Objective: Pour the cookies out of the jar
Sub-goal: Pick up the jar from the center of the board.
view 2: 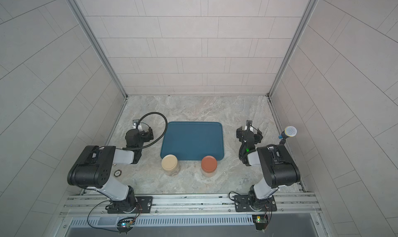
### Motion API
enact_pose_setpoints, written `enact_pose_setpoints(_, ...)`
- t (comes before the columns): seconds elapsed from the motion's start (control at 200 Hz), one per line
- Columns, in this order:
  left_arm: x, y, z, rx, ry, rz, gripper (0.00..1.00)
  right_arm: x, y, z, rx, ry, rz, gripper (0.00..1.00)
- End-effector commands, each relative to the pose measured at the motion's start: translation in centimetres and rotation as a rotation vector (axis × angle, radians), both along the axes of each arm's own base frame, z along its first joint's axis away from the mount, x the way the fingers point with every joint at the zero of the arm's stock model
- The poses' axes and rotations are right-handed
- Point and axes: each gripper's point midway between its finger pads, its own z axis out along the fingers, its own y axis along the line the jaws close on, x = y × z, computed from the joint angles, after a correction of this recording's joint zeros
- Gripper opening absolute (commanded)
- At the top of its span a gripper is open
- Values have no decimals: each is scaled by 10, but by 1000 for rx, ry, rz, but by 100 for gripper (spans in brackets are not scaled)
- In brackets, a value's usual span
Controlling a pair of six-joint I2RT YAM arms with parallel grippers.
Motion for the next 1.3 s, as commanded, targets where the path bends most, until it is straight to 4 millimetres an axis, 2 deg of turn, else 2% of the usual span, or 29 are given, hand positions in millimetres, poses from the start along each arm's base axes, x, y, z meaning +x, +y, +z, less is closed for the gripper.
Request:
enact_pose_setpoints(0.0, 6, -2, 9, 7, -20, -11, 100, 5, 8, 1, -12, 5, 45, 100)
enact_pose_setpoints(0.861, 4, -2, 9, 5, -12, -12, 100, 5, 8, 2, -14, 1, 43, 100)
enact_pose_setpoints(0.911, 6, 7, 22, 26, -18, 54, 100, 0, 3, 11, -48, -3, -14, 100)
enact_pose_setpoints(0.951, 6, 17, 39, 38, 37, 130, 100, -8, 5, 31, -108, 4, -60, 100)
enact_pose_setpoints(0.986, 5, 30, 62, 50, 74, 217, 100, -16, 10, 62, -152, -6, -108, 100)
enact_pose_setpoints(1.021, -5, 51, 91, 57, 59, 387, 100, -28, 12, 97, -142, -19, -166, 100)
enact_pose_setpoints(1.046, -12, 62, 115, 24, 11, 486, 100, -36, 16, 120, -80, -31, -177, 100)
enact_pose_setpoints(1.056, -14, 65, 123, 8, -5, 511, 100, -42, 17, 122, -55, -10, -164, 100)
enact_pose_setpoints(1.066, -17, 68, 129, -8, -14, 530, 100, -42, 21, 137, -11, -28, -147, 100)
enact_pose_setpoints(1.086, -22, 70, 141, -51, -21, 554, 100, -50, 23, 152, 49, -30, -115, 100)
enact_pose_setpoints(1.116, -29, 70, 153, -122, -15, 578, 100, -61, 21, 167, 135, -84, -112, 100)
enact_pose_setpoints(1.141, -30, 64, 159, -193, 3, 561, 100, -70, 15, 172, 228, -153, -133, 100)
enact_pose_setpoints(1.176, -28, 48, 163, -277, 49, 487, 95, -69, 18, 170, 354, -132, -52, 100)
enact_pose_setpoints(1.191, -27, 39, 164, -316, 72, 452, 93, -66, 12, 175, 409, -128, -46, 100)
enact_pose_setpoints(1.196, -27, 36, 164, -332, 79, 441, 92, -66, 15, 166, 420, -79, -39, 100)
enact_pose_setpoints(1.211, -28, 25, 162, -377, 108, 407, 92, -63, 9, 172, 463, -66, -53, 100)
enact_pose_setpoints(1.216, -28, 22, 162, -392, 117, 395, 92, -67, 11, 161, 468, 1, -63, 100)
enact_pose_setpoints(1.231, -28, 10, 160, -437, 146, 351, 92, -63, 6, 168, 488, 21, -85, 100)
enact_pose_setpoints(1.241, -27, 1, 159, -465, 165, 319, 91, -68, 7, 158, 487, 109, -106, 100)
enact_pose_setpoints(1.251, -28, -7, 158, -489, 179, 290, 90, -65, 8, 164, 488, 121, -100, 100)
enact_pose_setpoints(1.261, -28, -15, 156, -507, 194, 262, 89, -72, 8, 156, 477, 212, -116, 100)
enact_pose_setpoints(1.266, -28, -20, 156, -514, 202, 249, 88, -69, 9, 162, 473, 203, -110, 100)
enact_pose_setpoints(1.291, -33, -37, 152, -528, 246, 205, 87, -74, 10, 165, 432, 282, -139, 100)
